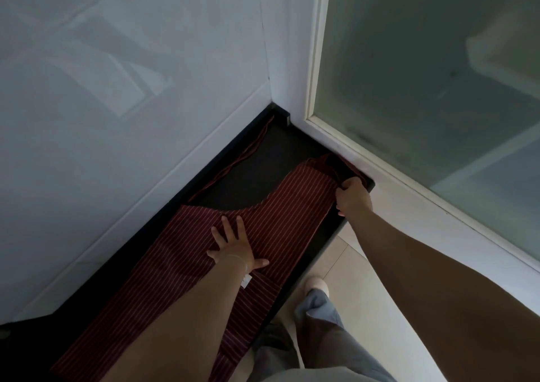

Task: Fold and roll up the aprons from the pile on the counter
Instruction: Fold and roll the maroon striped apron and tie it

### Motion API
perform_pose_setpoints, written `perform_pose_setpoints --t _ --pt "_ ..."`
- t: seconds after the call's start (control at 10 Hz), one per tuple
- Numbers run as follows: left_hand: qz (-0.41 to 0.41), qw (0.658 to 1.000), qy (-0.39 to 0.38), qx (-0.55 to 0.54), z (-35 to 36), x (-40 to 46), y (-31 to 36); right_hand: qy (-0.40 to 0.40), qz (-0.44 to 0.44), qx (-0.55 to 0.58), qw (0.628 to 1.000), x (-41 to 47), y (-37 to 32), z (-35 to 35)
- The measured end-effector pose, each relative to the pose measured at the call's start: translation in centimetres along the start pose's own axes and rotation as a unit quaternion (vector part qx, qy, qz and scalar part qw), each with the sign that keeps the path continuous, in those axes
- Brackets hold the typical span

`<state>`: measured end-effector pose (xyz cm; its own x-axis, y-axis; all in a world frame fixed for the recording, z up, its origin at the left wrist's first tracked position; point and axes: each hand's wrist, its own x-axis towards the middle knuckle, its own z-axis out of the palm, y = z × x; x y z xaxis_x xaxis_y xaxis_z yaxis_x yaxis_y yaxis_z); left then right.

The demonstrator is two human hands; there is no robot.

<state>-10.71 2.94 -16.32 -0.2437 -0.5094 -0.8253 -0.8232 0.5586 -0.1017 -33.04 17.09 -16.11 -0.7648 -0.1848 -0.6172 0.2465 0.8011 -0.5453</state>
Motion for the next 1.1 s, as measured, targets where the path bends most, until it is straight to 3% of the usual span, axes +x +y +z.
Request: perform_pose_setpoints --t 0.1,0.2,0.3,0.5,0.6,0.7,0.8,0.9,1.0,1.1 --pt "-0.004 1.000 -0.003 0.002 0.0 0.0 0.0 -0.035 0.044 0.091 0.994 -0.2 -0.6 0.5" --pt "-0.005 1.000 -0.006 0.003 0.0 0.1 0.0 -0.030 0.058 0.113 0.991 0.0 -0.4 1.1" --pt "0.000 1.000 -0.004 0.001 0.0 0.1 0.0 0.023 0.035 0.107 0.993 0.6 0.4 1.2" --pt "-0.007 1.000 -0.009 0.000 -0.1 0.3 0.1 -0.007 -0.033 0.112 0.993 0.5 -0.3 1.2" --pt "-0.008 1.000 -0.011 0.003 -0.1 0.3 0.2 0.029 -0.060 0.086 0.994 0.7 -0.6 1.3" --pt "-0.013 1.000 -0.010 0.003 -0.2 0.2 0.1 0.036 -0.052 0.197 0.978 0.6 -1.6 1.3" --pt "-0.014 1.000 -0.008 0.003 -0.1 0.2 0.2 -0.074 -0.071 0.288 0.952 -0.1 -3.3 0.1" --pt "-0.013 1.000 -0.006 0.005 -0.2 0.0 0.2 -0.215 -0.170 0.136 0.952 -0.3 -4.7 -2.7" --pt "-0.015 1.000 -0.006 0.003 -0.2 -0.1 0.2 -0.290 -0.157 0.057 0.942 0.3 -5.6 -4.8" --pt "-0.014 1.000 -0.004 -0.002 -0.2 -0.1 0.3 -0.267 -0.041 0.181 0.946 1.0 -5.1 -4.6"
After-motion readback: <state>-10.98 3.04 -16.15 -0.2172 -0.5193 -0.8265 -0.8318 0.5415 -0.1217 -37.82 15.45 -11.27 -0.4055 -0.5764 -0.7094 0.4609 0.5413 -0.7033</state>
